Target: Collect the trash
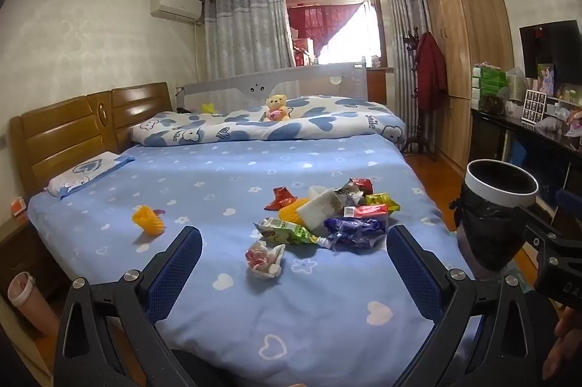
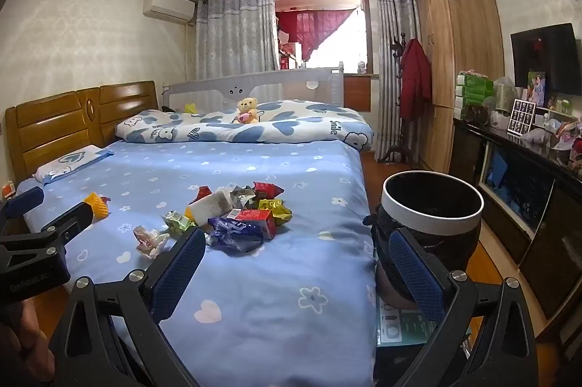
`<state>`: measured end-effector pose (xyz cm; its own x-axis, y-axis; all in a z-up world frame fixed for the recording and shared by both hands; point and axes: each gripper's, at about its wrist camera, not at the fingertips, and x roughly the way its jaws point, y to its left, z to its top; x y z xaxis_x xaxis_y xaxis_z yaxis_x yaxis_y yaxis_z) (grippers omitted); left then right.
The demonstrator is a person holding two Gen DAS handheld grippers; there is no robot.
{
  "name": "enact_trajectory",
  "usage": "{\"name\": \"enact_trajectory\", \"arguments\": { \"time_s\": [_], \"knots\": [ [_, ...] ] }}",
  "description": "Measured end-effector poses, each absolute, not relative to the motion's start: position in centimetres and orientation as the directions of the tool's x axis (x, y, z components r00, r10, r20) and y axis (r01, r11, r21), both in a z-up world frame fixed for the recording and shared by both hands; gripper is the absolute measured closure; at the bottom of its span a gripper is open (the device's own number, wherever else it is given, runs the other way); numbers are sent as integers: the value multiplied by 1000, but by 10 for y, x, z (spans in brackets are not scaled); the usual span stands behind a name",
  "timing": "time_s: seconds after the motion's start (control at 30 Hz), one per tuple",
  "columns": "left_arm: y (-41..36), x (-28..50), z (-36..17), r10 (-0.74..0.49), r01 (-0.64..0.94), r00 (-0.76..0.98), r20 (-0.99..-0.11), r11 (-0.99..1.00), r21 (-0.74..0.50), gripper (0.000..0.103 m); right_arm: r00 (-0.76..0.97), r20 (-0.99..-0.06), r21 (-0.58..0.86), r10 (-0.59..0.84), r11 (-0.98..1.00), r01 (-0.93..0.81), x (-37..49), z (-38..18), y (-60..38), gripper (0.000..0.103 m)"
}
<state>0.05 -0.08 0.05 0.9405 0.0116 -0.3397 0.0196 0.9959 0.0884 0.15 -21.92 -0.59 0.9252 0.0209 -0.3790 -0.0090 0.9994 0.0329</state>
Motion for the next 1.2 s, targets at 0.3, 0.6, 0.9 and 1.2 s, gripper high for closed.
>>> {"name": "enact_trajectory", "arguments": {
  "time_s": [0.3,0.6,0.9,1.2],
  "knots": [
    [-15,-2,-5,6,27,944,-329,995,97,0,922,-388,32,16,999,-4,1,-8,-222,1],
    [0,-2,-4,-15,39,941,-337,997,65,0,917,-398,30,12,1000,0,5,-9,-219,1],
    [0,-2,-3,-13,39,941,-338,997,70,0,917,-398,33,13,999,1,5,-7,-219,1],
    [-1,-1,-3,-15,43,940,-340,996,74,0,917,-399,31,13,1000,-1,5,-7,-219,1]
  ]
}}
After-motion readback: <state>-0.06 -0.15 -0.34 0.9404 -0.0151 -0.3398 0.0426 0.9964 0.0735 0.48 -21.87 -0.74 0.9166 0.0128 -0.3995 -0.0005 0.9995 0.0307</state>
